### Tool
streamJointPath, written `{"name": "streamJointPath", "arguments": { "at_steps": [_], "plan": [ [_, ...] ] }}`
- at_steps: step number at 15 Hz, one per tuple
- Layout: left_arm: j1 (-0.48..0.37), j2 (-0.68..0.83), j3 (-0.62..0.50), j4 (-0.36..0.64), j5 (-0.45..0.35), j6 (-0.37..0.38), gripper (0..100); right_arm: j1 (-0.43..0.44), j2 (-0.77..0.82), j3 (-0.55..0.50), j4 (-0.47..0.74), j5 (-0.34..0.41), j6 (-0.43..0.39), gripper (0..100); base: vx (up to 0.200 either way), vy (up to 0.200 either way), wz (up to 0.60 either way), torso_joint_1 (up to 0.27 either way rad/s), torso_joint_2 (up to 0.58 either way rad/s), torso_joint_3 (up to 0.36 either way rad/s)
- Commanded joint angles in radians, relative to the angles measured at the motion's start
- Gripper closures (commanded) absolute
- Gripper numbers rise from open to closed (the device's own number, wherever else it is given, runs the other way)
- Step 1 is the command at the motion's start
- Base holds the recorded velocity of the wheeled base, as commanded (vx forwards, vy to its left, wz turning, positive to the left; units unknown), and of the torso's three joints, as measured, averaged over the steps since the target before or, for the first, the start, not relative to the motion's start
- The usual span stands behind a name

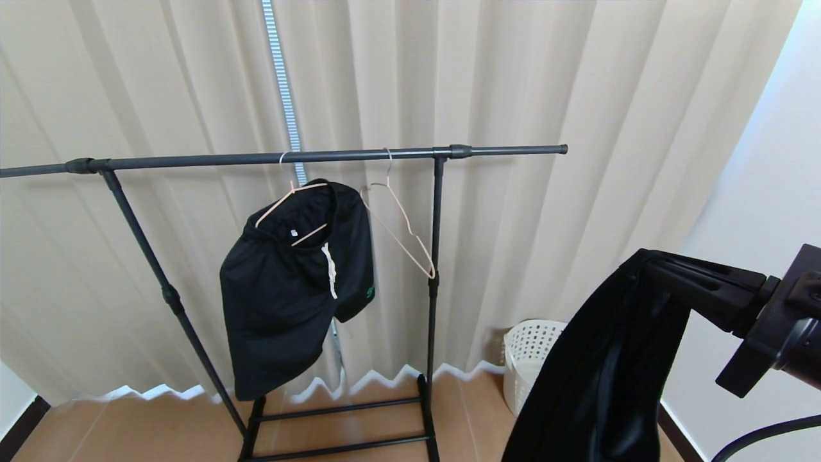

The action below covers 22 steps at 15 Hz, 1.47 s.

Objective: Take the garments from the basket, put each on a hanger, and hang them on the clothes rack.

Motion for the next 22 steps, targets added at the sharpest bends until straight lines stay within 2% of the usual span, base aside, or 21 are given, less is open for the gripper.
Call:
{"name": "streamJointPath", "arguments": {
  "at_steps": [1,3,6,8,10,11,12,13,15,16,18,19,22],
  "plan": [
    [0.001,0.0,-0.001,0.0,0.0,-0.001,0,0.001,0.0,0.0,0.0,0.001,0.0,100,0.0,0.2,0.0,0.002,-0.01,0.002],
    [0.001,0.0,-0.001,0.0,0.0,0.001,0,0.001,0.001,0.0,0.0,0.001,0.0,100,-0.2,0.2,0.0,0.002,0.0,0.0],
    [0.001,0.0,-0.001,0.0,0.003,0.001,0,0.001,0.003,0.003,0.0,0.001,0.0,100,-0.2,0.0,0.0,0.007,0.0,0.002],
    [0.001,0.0,0.0,-0.002,0.006,0.001,0,0.001,0.006,0.011,0.002,0.001,-0.003,100,0.0,0.0,0.0,0.0,0.0,0.0],
    [-0.001,0.003,-0.001,0.006,0.002,0.013,0,0.002,0.012,0.006,0.014,-0.013,-0.045,100,0.0,0.0,0.0,0.0,0.0,0.0],
    [0.001,0.01,-0.004,0.009,0.006,0.03,0,0.004,0.027,-0.009,0.019,-0.036,-0.046,100,0.0,0.0,0.0,0.0,0.0,0.0],
    [0.01,0.114,-0.061,0.02,0.003,0.09,0,0.011,0.098,-0.067,0.052,-0.151,-0.043,100,0.0,0.0,0.0,0.0,0.0,0.0],
    [0.01,0.252,-0.13,0.023,-0.001,0.071,0,0.028,0.147,-0.121,0.091,-0.218,-0.043,100,0.0,0.0,0.0,0.0,0.0,0.0],
    [-0.016,0.553,-0.273,0.021,-0.009,-0.042,0,0.05,0.248,-0.276,0.183,-0.258,-0.04,100,0.0,0.0,0.0,0.0,0.0,0.0],
    [-0.168,0.798,-0.417,0.021,-0.009,-0.202,0,0.064,0.334,-0.408,0.258,-0.261,-0.022,100,0.0,0.0,0.0,0.0,0.0,0.0],
    [-0.444,1.031,-0.587,0.031,0.012,-0.469,0,0.071,0.429,-0.469,0.275,-0.261,0.072,100,0.0,0.0,0.0,0.0,0.0,0.0],
    [-0.544,1.122,-0.644,0.031,0.023,-0.519,0,0.073,0.468,-0.469,0.267,-0.263,0.119,100,0.0,0.0,0.0,0.0,0.0,0.0],
    [-0.653,1.338,-0.825,0.028,0.023,-0.525,0,0.073,0.555,-0.515,0.247,-0.263,0.19,100,0.0,0.0,0.0,0.0,0.0,0.0]
  ]
}}
